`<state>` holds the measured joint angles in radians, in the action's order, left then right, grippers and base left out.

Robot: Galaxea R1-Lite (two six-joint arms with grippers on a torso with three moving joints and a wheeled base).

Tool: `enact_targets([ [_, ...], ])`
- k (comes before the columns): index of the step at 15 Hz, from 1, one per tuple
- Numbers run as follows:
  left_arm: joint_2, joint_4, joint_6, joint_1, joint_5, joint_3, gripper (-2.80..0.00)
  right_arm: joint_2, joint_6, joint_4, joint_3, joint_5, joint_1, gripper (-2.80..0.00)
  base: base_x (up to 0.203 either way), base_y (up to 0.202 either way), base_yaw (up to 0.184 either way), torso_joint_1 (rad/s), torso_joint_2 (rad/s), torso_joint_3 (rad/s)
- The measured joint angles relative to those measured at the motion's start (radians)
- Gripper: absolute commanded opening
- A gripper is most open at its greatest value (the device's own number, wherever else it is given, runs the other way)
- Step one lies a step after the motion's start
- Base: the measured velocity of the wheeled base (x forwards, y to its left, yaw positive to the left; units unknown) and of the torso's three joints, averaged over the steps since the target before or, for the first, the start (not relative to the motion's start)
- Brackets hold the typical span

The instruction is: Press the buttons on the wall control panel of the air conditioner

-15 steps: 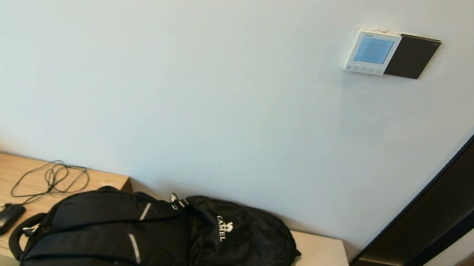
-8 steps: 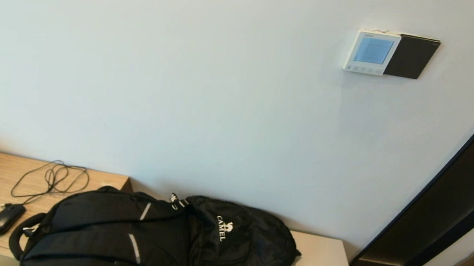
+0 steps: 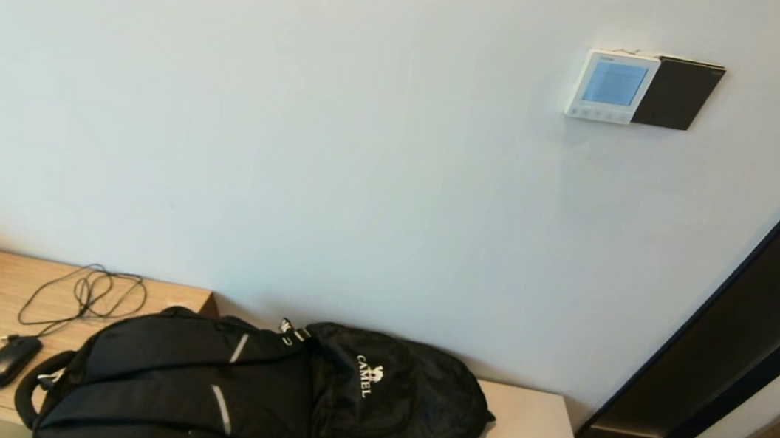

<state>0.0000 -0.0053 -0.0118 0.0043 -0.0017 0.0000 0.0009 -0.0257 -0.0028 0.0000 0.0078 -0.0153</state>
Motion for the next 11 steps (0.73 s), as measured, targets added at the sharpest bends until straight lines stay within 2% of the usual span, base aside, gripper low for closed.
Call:
enact_targets([
  [11,0.0,0.0,0.0,0.0,0.0,0.0,-2.8,0.0,0.0,0.001,0.0,0.002,0.0,-2.8,0.0,0.0,0.0,0.0,0.0,0.0],
])
